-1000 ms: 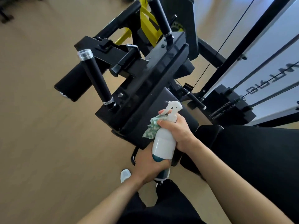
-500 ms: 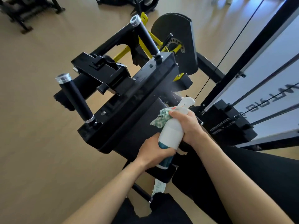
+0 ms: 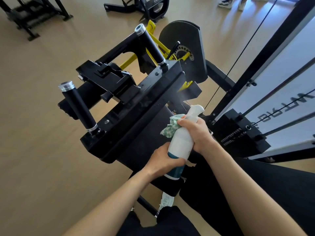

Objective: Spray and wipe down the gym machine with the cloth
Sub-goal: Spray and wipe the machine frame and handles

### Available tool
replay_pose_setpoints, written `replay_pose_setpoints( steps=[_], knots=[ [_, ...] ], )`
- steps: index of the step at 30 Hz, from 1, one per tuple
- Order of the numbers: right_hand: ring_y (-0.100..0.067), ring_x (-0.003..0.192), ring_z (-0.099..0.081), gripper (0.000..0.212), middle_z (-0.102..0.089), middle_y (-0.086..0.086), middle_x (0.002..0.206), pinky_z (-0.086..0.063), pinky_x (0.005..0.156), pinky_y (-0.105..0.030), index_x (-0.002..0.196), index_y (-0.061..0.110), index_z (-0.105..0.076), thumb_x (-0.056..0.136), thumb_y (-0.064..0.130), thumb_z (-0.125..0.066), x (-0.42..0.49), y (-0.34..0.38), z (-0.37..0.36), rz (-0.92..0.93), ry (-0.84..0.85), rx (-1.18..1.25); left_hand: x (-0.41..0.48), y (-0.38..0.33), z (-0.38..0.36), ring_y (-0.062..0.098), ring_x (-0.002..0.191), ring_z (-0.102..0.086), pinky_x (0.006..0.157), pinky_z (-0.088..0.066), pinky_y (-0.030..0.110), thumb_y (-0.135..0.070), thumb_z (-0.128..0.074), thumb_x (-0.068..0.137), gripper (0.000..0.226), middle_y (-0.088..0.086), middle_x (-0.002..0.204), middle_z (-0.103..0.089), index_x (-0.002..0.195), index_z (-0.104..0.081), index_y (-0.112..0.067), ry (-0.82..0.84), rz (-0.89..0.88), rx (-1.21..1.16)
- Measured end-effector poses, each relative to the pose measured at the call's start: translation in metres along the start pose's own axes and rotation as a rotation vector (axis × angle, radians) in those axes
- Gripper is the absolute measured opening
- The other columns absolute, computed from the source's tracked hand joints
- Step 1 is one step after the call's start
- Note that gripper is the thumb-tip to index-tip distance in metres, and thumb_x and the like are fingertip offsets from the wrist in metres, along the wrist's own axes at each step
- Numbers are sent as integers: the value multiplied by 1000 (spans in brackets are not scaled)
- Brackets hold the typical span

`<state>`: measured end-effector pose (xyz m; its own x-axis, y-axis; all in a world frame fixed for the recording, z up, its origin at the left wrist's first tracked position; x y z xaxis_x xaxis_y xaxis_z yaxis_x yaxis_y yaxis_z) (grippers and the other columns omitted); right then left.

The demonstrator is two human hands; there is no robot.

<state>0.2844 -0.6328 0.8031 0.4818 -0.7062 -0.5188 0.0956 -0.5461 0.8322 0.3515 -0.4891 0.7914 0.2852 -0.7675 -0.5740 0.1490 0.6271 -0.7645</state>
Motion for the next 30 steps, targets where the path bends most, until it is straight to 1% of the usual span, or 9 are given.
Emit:
replay_pose_setpoints(
  steps=[7, 11, 14, 16, 20, 23, 26, 28, 30],
  knots=[
    [-34, 90, -76, 45, -73, -15, 101, -64, 82, -56, 116, 15, -65, 75, 23, -81, -20, -14, -16, 9, 68, -53, -23, 27, -6, -1, 95, -69, 82, -60, 27, -44, -88, 66, 61, -13, 110, -70, 118, -59, -36, -32, -14, -122],
    [-30, 97, -76, 56, -76, -14, 110, -64, 86, -48, 126, 14, -59, 81, 37, -81, -41, -19, -31, 51, 167, -21, -35, 39, 2, 5, 95, -70, 84, -61, 36, -42, -83, 57, 64, -8, 107, -71, 116, -60, -32, -107, -55, -147],
    [-35, 111, -73, 72, -73, -16, 123, -60, 95, -49, 134, 13, -57, 75, 44, -85, -56, -28, -30, 70, 206, 6, -43, 45, 9, 6, 93, -70, 77, -60, 27, -27, -83, 61, 59, -5, 103, -71, 116, -62, -27, -108, -85, -203],
    [-38, 117, -69, 72, -70, -17, 126, -59, 99, -51, 135, 18, -58, 73, 41, -87, -69, -39, -29, 81, 242, -29, -48, 47, 13, 11, 95, -71, 77, -59, 27, -20, -81, 65, 58, -1, 104, -72, 119, -61, -24, -103, -101, -239],
    [-34, 114, -70, 63, -69, -14, 120, -61, 93, -46, 131, 19, -62, 75, 30, -89, -98, -57, -39, 122, 342, -155, -53, 49, 17, 17, 104, -71, 88, -62, 39, -18, -81, 71, 59, -4, 110, -71, 125, -59, -27, -61, -129, -259],
    [-35, 110, -71, 59, -71, -12, 116, -62, 90, -50, 130, 18, -65, 77, 22, -88, -103, -55, -39, 166, 288, -123, -57, 53, 17, 17, 110, -68, 94, -59, 45, -31, -75, 72, 61, -4, 117, -68, 129, -55, -30, -20, -122, -272],
    [-35, 110, -71, 58, -71, -11, 115, -63, 88, -47, 130, 18, -66, 77, 23, -88, -104, -53, -41, 177, 270, -115, -62, 59, 16, 19, 109, -65, 96, -56, 51, -46, -60, 72, 55, -2, 118, -64, 125, -51, -34, -24, -95, -287],
    [-31, 108, -71, 55, -71, -7, 112, -64, 86, -45, 128, 19, -66, 78, 20, -87, -103, -52, -42, 192, 249, -137, -63, 59, 21, 21, 109, -62, 94, -58, 51, -49, -58, 73, 51, 3, 119, -56, 118, -42, -32, -72, -85, -265],
    [-28, 107, -71, 54, -72, -3, 110, -64, 88, -47, 127, 20, -66, 78, 16, -88, -100, -52, -41, 217, 208, -172, -62, 54, 30, 22, 104, -60, 87, -60, 42, -44, -59, 74, 47, 11, 119, -51, 112, -38, -25, -141, -68, -302]
  ],
)
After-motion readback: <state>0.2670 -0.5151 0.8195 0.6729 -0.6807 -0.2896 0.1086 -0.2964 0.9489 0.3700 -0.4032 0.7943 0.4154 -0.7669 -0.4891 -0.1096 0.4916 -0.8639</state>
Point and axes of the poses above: each hand's wrist, its own x-axis towards the middle knuckle, its own z-axis out of the back of the hand, y = z × x, the point moved 8 cm from there along x, towards the middle knuckle
